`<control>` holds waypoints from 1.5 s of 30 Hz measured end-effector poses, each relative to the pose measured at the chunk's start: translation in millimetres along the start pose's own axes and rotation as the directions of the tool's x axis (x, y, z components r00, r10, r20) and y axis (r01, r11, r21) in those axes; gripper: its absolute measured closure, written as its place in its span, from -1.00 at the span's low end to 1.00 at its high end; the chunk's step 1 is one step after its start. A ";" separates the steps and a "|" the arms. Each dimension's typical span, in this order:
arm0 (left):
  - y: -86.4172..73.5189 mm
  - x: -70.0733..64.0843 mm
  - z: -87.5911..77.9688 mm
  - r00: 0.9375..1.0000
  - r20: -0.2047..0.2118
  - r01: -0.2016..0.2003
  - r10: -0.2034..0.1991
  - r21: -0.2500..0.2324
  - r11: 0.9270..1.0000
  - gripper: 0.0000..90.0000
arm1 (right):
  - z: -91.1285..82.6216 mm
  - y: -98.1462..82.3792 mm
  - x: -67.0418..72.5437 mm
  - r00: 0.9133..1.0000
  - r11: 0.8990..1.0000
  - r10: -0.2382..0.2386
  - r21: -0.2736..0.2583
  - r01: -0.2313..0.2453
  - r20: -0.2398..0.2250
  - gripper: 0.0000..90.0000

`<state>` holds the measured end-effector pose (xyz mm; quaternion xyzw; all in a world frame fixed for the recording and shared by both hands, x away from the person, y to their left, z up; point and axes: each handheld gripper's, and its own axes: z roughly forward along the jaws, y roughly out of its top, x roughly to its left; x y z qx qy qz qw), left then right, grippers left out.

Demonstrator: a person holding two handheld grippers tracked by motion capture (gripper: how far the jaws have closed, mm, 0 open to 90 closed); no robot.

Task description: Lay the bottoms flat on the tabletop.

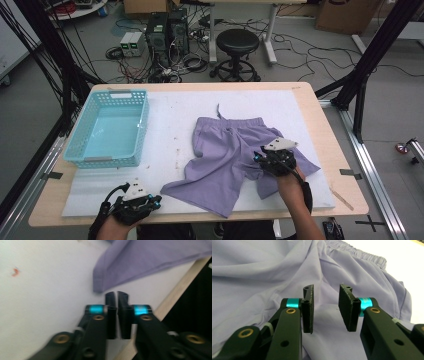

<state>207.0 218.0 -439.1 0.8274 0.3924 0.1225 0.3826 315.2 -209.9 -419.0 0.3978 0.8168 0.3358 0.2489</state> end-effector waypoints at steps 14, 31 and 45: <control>38.8 -3.3 60.0 1.000 0.002 -0.017 0.017 0.009 1.000 0.66 | -14.4 -20.1 -13.2 0.999 0.999 0.040 -0.004 -0.040 0.019 0.43; 18.3 -7.3 24.1 0.998 0.070 0.005 -0.004 -0.023 1.000 0.85 | -42.7 -83.4 -36.2 0.999 0.991 0.043 0.128 -0.042 -0.005 0.51; 44.8 1.0 42.8 0.989 0.048 0.147 -0.141 -0.181 0.972 0.08 | -81.3 -102.9 -5.5 0.961 0.988 0.015 0.153 0.029 -0.277 0.74</control>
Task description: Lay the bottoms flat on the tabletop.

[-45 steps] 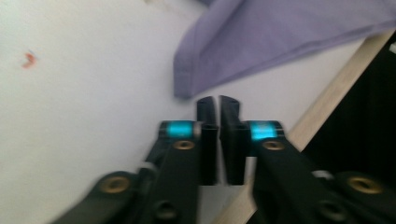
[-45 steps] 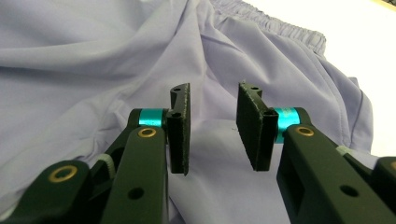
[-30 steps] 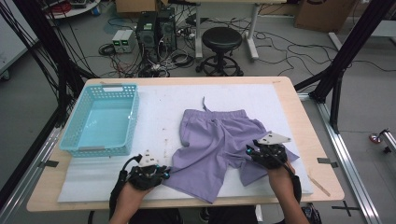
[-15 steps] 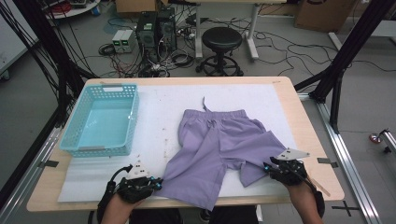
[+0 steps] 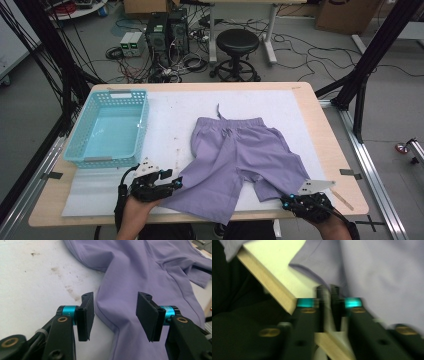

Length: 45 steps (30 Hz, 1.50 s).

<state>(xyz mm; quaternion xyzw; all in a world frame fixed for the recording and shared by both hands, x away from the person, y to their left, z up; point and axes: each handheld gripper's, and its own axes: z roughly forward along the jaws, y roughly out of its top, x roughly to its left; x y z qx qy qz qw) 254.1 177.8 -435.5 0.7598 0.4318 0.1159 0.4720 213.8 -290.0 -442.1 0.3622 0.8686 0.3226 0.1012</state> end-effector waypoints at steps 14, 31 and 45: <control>9.4 -5.0 43.0 0.999 -0.022 -0.025 0.026 0.054 0.998 0.10 | 21.1 35.0 -2.6 1.000 0.985 0.028 -0.169 -0.027 0.007 0.42; -14.1 -11.9 12.5 0.994 0.095 -0.067 0.054 0.146 0.987 0.97 | 38.8 33.0 38.9 0.970 0.992 -0.124 -0.009 0.124 -0.207 0.99; 9.3 14.1 22.7 0.995 0.047 0.084 -0.084 0.011 0.996 0.07 | 7.8 36.2 -36.0 0.954 0.968 0.201 -0.195 -0.159 0.221 0.24</control>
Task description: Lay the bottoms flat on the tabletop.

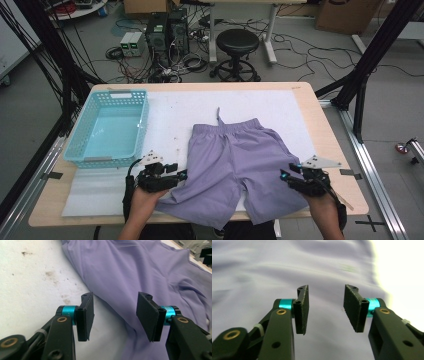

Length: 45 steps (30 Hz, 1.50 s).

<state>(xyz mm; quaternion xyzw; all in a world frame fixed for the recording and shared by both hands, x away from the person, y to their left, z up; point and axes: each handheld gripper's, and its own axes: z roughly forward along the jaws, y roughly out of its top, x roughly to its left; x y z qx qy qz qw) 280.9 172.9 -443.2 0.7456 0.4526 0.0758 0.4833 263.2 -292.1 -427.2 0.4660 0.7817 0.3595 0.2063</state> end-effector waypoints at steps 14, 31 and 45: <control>0.3 -16.0 35.5 0.995 0.002 -0.094 0.095 0.153 0.984 0.92 | -3.9 -23.7 -34.6 0.998 0.980 0.062 0.188 -0.067 0.033 1.00; -5.8 -13.6 -10.8 0.999 0.032 -0.042 0.040 0.061 0.997 0.33 | -53.3 -45.7 -8.7 0.992 0.991 0.007 0.130 0.009 -0.123 0.47; 41.0 4.8 29.2 0.997 -0.054 -0.056 0.054 -0.034 0.998 -0.04 | 18.0 38.2 -19.9 0.993 0.998 -0.065 -0.019 0.063 -0.094 -0.35</control>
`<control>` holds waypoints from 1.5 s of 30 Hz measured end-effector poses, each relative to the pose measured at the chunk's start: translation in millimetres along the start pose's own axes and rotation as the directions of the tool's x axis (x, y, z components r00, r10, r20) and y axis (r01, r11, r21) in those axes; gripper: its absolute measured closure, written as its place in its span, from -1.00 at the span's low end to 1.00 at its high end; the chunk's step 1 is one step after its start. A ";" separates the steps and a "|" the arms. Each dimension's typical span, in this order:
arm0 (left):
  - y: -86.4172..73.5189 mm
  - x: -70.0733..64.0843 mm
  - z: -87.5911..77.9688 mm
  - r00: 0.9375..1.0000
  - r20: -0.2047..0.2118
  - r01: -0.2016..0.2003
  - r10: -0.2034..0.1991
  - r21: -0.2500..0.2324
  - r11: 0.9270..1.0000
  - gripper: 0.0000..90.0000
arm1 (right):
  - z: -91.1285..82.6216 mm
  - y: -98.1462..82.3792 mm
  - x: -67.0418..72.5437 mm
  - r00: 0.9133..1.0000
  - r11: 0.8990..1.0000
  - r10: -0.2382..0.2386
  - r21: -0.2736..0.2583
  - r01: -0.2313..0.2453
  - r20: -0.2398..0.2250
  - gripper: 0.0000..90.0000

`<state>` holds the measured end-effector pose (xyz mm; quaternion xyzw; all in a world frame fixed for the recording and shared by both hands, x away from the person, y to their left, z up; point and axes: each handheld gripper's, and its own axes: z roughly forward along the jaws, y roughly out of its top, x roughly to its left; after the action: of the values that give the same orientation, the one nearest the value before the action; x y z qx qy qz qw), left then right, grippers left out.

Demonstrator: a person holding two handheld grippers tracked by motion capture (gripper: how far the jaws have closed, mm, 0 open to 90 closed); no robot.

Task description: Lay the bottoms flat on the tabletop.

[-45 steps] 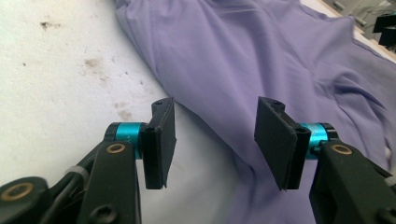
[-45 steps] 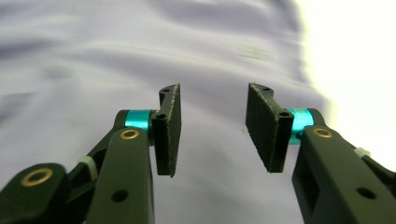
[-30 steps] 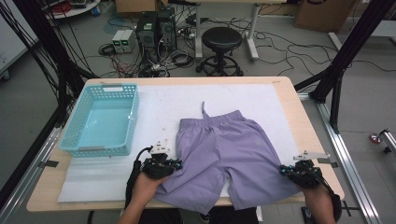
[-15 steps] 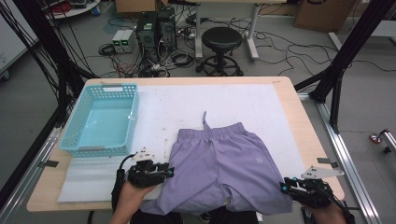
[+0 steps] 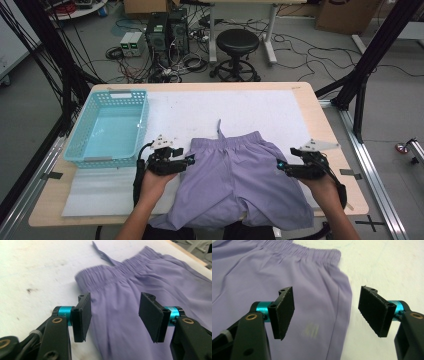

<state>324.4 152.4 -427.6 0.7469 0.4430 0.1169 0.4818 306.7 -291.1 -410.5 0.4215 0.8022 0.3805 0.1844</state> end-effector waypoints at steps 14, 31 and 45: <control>30.0 19.2 9.1 0.998 -0.064 -0.014 0.008 -0.091 0.996 -0.46 | 51.8 56.9 -15.9 0.993 0.997 -0.077 0.003 0.077 -0.091 -0.12; 22.2 26.7 30.1 0.999 -0.042 0.027 -0.025 0.034 0.999 -0.02 | 109.4 52.9 -7.2 0.985 0.960 -0.165 0.240 0.147 0.058 1.00; 21.2 26.0 56.0 0.999 0.012 0.051 -0.051 0.048 0.998 0.01 | 89.9 35.6 -38.9 0.995 0.979 -0.001 0.203 -0.019 0.101 0.98</control>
<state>384.8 134.9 -445.2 0.7473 0.4614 0.0891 0.4698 403.7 -269.3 -441.9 0.4605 0.8247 0.2754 0.1787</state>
